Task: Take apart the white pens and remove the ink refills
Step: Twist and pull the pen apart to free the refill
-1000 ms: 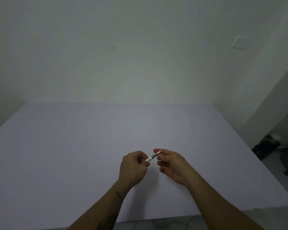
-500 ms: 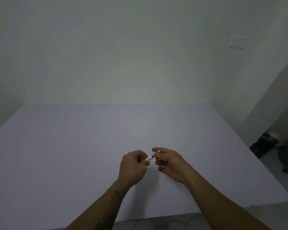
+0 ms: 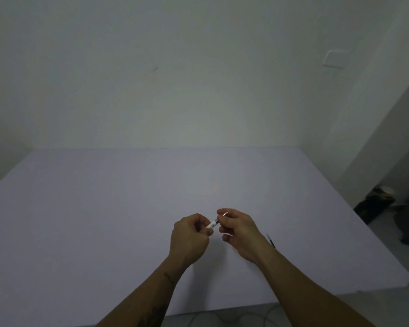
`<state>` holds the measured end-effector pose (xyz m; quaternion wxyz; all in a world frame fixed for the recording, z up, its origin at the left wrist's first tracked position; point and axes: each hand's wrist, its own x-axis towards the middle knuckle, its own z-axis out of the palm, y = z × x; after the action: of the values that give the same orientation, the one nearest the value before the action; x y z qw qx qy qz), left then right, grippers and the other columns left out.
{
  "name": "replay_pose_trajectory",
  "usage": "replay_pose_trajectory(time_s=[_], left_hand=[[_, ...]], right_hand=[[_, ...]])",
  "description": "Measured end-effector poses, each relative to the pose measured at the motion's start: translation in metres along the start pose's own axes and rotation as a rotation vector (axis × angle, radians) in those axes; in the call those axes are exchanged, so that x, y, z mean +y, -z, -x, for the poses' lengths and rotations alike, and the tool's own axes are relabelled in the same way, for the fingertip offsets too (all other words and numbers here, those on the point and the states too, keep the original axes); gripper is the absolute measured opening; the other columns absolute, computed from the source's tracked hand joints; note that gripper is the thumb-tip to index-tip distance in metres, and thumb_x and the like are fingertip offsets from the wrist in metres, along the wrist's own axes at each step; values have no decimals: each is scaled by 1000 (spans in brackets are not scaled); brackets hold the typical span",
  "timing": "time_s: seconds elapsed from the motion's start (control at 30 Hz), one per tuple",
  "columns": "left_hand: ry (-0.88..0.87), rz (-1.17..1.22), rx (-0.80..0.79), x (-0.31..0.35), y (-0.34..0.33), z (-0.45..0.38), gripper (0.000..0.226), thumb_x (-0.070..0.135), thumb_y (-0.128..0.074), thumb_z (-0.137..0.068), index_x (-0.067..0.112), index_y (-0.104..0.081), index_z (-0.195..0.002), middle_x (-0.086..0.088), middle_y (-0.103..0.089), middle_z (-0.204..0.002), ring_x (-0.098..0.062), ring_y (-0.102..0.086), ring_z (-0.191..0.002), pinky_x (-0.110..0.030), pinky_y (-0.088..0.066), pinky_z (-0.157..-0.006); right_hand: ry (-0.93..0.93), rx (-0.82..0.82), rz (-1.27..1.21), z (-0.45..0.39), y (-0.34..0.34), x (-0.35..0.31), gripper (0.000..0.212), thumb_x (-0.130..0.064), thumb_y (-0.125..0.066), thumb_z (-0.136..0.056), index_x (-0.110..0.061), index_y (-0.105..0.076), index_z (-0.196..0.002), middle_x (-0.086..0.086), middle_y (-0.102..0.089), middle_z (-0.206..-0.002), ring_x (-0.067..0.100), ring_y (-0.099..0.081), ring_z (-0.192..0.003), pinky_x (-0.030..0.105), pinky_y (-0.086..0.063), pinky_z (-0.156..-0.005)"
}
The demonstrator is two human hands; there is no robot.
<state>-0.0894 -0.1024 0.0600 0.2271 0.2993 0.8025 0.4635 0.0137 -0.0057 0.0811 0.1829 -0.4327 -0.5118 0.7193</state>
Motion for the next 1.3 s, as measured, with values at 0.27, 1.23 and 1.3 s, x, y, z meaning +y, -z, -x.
replay_pose_trajectory(time_s=[0.27, 1.23, 1.3], left_hand=[[3, -1, -26, -2, -4, -2, 9, 9, -72, -82, 18, -71, -80, -1, -68, -71, -17, -62, -65, -24, -48, -60], [107, -69, -63, -13, -37, -14, 8, 18, -67, -85, 21, -67, -78, 0, -69, -75, -18, -63, -68, -33, -56, -68], [142, -103, -80, -16, -41, -16, 6, 20, -65, -83, 22, -66, -77, -1, -70, -76, -20, -64, -67, -36, -57, -70]], right_hand=[[4, 100, 118, -7, -2, 3, 12, -17, -64, -94, -7, -69, -89, 9, -62, -80, 20, -56, -75, 32, -50, -64], [-23, 74, 431, -32, 56, 14, 24, -14, -71, -86, -13, -74, -110, 5, -69, -88, 17, -63, -74, 25, -49, -60], [-32, 185, 633, -45, 80, 16, 30, -13, -71, -83, -11, -74, -112, 8, -71, -100, 21, -67, -86, 28, -52, -73]])
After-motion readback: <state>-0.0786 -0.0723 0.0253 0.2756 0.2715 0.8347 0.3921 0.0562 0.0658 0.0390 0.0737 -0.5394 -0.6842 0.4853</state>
